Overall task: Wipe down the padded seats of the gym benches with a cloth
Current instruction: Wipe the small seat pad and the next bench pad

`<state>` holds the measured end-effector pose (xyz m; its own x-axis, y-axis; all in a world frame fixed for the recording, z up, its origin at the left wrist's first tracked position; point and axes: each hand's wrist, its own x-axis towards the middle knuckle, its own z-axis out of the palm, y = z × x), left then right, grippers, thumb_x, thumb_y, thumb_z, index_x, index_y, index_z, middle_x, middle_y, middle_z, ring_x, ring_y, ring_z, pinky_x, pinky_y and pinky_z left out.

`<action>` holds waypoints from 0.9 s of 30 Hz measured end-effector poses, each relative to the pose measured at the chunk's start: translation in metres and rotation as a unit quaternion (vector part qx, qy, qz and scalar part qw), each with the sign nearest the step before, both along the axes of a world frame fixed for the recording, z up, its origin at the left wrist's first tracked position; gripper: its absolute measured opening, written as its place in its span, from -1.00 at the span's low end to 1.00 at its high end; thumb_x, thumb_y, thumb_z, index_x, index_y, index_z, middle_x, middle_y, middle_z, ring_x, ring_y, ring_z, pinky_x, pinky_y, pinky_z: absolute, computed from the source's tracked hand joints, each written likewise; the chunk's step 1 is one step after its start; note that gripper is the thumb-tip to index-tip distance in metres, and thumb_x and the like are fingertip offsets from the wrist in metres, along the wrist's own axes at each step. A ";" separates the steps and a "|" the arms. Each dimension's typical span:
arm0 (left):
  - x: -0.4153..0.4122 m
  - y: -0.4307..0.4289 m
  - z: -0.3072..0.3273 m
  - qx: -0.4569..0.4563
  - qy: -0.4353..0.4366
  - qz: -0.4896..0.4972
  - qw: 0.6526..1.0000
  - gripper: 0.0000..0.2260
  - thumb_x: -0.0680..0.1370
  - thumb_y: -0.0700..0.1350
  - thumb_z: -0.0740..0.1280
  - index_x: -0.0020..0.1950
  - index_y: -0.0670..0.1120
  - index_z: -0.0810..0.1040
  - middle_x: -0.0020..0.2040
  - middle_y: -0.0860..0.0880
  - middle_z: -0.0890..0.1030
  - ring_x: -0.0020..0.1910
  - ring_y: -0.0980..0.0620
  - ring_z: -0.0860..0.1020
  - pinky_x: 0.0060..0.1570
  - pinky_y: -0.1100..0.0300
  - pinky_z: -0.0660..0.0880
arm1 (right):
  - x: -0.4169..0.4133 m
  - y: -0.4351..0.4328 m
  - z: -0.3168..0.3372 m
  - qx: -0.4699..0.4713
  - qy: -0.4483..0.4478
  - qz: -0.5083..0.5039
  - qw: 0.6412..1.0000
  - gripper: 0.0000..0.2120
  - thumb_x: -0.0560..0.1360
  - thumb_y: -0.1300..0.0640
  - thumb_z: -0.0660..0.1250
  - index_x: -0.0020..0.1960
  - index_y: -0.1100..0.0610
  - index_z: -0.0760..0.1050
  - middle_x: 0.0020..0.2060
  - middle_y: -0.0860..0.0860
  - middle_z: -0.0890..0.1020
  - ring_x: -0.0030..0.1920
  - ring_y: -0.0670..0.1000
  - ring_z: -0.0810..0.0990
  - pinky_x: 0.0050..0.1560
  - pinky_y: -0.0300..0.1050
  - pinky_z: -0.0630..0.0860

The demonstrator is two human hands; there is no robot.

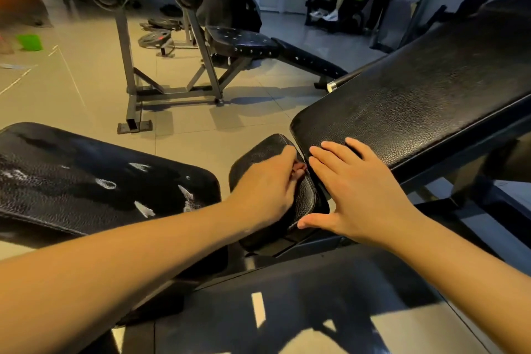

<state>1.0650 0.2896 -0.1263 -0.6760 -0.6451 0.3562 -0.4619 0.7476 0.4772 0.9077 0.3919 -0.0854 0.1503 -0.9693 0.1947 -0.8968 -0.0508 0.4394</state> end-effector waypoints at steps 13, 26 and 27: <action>-0.004 -0.025 -0.002 -0.014 -0.003 0.007 1.000 -0.86 0.69 0.00 0.20 0.09 -0.05 0.32 -0.09 -0.04 0.60 -0.15 -0.10 0.54 -0.19 0.04 0.41 | -0.002 0.000 -0.002 0.000 0.005 0.003 1.000 0.04 0.39 -0.62 0.06 0.43 0.23 0.47 0.44 0.14 0.50 0.48 0.16 0.41 0.51 0.22 0.28; -0.009 -0.054 -0.008 0.011 -0.003 0.081 0.997 -0.83 0.70 0.02 0.17 0.11 -0.08 0.37 -0.04 -0.11 0.61 -0.10 -0.17 0.54 -0.16 -0.01 0.43 | -0.002 0.000 -0.002 -0.002 0.009 0.007 1.000 0.03 0.40 -0.61 0.07 0.43 0.23 0.48 0.43 0.14 0.50 0.48 0.16 0.40 0.52 0.22 0.26; -0.007 -0.069 -0.010 0.033 -0.014 0.120 0.992 -0.84 0.71 0.00 0.15 0.08 -0.08 0.34 -0.06 -0.12 0.57 -0.12 -0.16 0.51 -0.18 0.02 0.38 | -0.001 0.000 -0.001 -0.003 0.009 0.008 1.000 0.03 0.39 -0.61 0.06 0.43 0.23 0.48 0.43 0.14 0.51 0.48 0.16 0.41 0.52 0.22 0.26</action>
